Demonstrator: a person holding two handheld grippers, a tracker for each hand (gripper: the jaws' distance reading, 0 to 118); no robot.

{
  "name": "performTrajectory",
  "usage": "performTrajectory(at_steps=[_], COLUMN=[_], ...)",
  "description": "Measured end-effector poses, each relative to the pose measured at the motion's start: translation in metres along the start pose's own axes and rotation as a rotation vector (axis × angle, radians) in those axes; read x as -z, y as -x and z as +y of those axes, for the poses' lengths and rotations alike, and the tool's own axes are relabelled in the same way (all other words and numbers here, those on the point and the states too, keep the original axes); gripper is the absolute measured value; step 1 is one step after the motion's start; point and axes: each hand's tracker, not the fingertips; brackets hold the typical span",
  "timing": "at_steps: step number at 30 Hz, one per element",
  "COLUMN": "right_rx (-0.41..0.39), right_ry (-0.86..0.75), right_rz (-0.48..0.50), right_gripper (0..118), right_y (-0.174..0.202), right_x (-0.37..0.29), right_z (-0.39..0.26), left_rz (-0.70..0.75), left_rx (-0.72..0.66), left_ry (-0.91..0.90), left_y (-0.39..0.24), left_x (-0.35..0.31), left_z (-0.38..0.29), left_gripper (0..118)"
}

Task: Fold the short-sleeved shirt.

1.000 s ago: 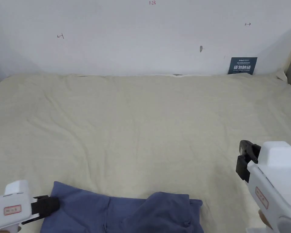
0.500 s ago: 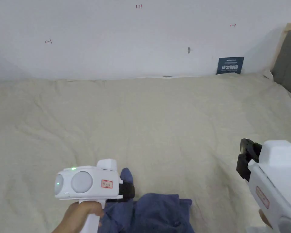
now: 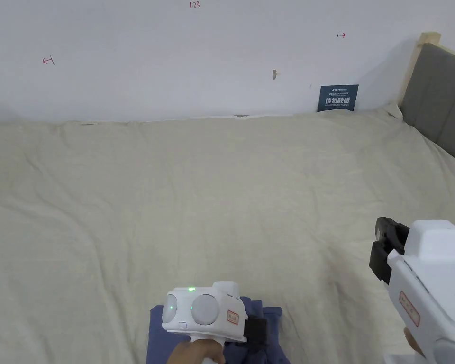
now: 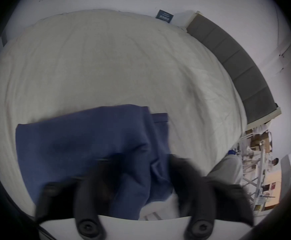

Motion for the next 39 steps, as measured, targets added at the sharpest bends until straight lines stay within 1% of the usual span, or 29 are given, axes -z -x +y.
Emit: performTrajectory(at_steps=[1,3,4,5,9,13,14,15,17,18,19,20,21,23,26,33,37,39], right_rx=[0.001,0.001,0.001,0.0,-0.003,-0.008,-0.009,-0.009,-0.008,-0.009,-0.011,-0.012,-0.013,-0.015,-0.015,-0.015,-0.014,-0.014], right_ry=[0.0,-0.002,-0.003,-0.005,-0.01,-0.016,-0.017,-0.017,-0.02,-0.02,-0.02,-0.02,-0.019,-0.016,-0.012,0.0,0.017,0.029], right_rz=[0.002,0.005,0.006,0.009,0.019,0.032,0.036,0.039,0.045,0.047,0.049,0.052,0.054,0.056,0.057,0.053,0.036,0.027], right_gripper=[3,3,3,3,3,3,3,3,3,3,3,3,3,3,3,3,3,3], right_y=[0.0,0.002,0.011,0.013,0.013,0.015,0.016,0.017,0.017,0.018,0.018,0.019,0.019,0.019,0.018,0.012,0.005,0.001], right_x=[0.0,0.0,-0.006,-0.006,-0.004,-0.003,-0.003,-0.003,-0.002,-0.002,-0.002,-0.002,-0.001,-0.001,0.001,0.003,0.006,0.008], right_z=[0.0,0.001,0.006,0.007,0.007,0.008,0.009,0.009,0.008,0.008,0.008,0.008,0.008,0.007,0.005,0.001,-0.004,-0.007], left_rz=[-0.031,-0.052,-0.066,-0.053,0.02,0.135,0.162,0.185,0.233,0.25,0.252,0.249,0.243,0.223,0.267,0.239,0.195,0.174], left_rx=[-0.011,-0.025,-0.036,-0.03,-0.023,-0.011,-0.018,-0.019,-0.019,-0.016,-0.017,-0.018,-0.019,-0.017,0.022,0.124,0.112,0.139], left_ry=[-0.016,-0.113,-0.157,-0.18,-0.352,-0.522,-0.562,-0.586,-0.62,-0.628,-0.632,-0.63,-0.628,-0.616,-0.576,-0.486,-0.448,-0.427], left_y=[0.0,-0.001,0.0,0.002,0.01,0.02,0.024,0.028,0.036,0.039,0.043,0.048,0.052,0.058,0.052,0.017,0.004,-0.005], left_x=[-0.004,-0.022,-0.028,-0.036,-0.074,-0.105,-0.111,-0.114,-0.117,-0.116,-0.115,-0.112,-0.109,-0.099,-0.077,-0.03,-0.006,0.007], left_z=[-0.001,-0.003,-0.002,0.0,-0.003,-0.013,-0.016,-0.019,-0.027,-0.03,-0.035,-0.039,-0.044,-0.051,-0.062,-0.077,-0.082,-0.084], left_gripper=[118,116,114,114,113,105,105,99,74,59,34,15,1,1,1,1,1,1])
